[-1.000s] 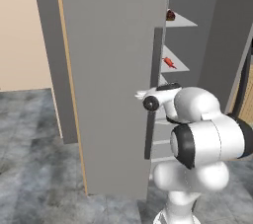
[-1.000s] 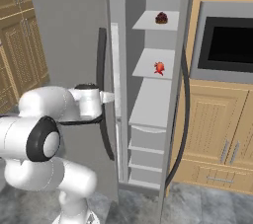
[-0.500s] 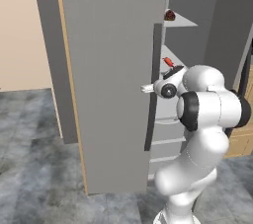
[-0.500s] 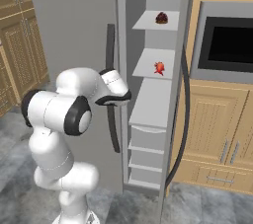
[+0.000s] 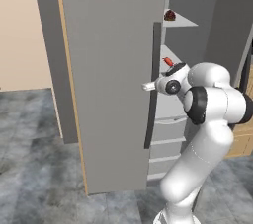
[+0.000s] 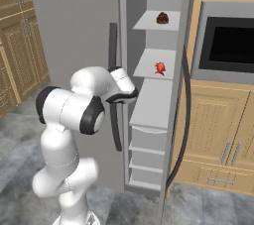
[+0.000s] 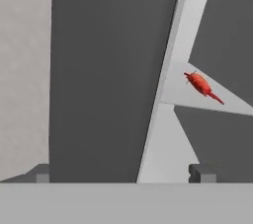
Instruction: There's a fish in the fridge that needs to be moved to the freezer for freezing. Pick up the fish from the fridge, place it on any shelf in the freezer, and close the fridge and freezer doors when done.
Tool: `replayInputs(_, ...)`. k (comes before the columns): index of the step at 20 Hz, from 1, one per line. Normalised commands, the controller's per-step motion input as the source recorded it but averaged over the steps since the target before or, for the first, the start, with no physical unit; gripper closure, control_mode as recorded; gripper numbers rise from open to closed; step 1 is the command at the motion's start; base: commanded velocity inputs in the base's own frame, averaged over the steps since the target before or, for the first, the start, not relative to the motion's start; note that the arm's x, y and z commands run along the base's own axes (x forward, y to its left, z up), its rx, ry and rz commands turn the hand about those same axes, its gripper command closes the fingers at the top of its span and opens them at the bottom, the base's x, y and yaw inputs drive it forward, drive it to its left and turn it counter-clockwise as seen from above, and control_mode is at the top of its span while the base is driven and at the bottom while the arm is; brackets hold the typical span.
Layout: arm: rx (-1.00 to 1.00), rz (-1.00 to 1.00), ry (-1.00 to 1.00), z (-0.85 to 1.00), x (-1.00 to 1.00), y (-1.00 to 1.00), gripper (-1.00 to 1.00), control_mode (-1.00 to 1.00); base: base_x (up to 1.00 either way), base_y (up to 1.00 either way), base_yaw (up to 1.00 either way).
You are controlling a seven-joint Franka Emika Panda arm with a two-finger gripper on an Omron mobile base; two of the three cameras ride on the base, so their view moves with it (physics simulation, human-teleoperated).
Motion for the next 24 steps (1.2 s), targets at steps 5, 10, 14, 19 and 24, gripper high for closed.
replayInputs(5,0.0,0.0,-0.05,0.0,0.33,0.0,-1.0,-1.0,0.0,0.0,0.0)
replayInputs(10,0.0,0.0,-0.04,0.0,0.73,0.0,-1.0,-1.0,0.0,0.0,0.0)
replayInputs(14,0.0,0.0,-0.02,0.0,0.69,0.0,-1.0,-1.0,0.0,0.0,0.0)
replayInputs(19,0.0,0.0,-0.02,0.0,0.31,0.0,-1.0,-1.0,0.0,0.0,0.0)
replayInputs(24,0.07,0.02,-0.29,0.38,-0.31,-0.08,-1.0,-1.0,0.0,0.0,0.0)
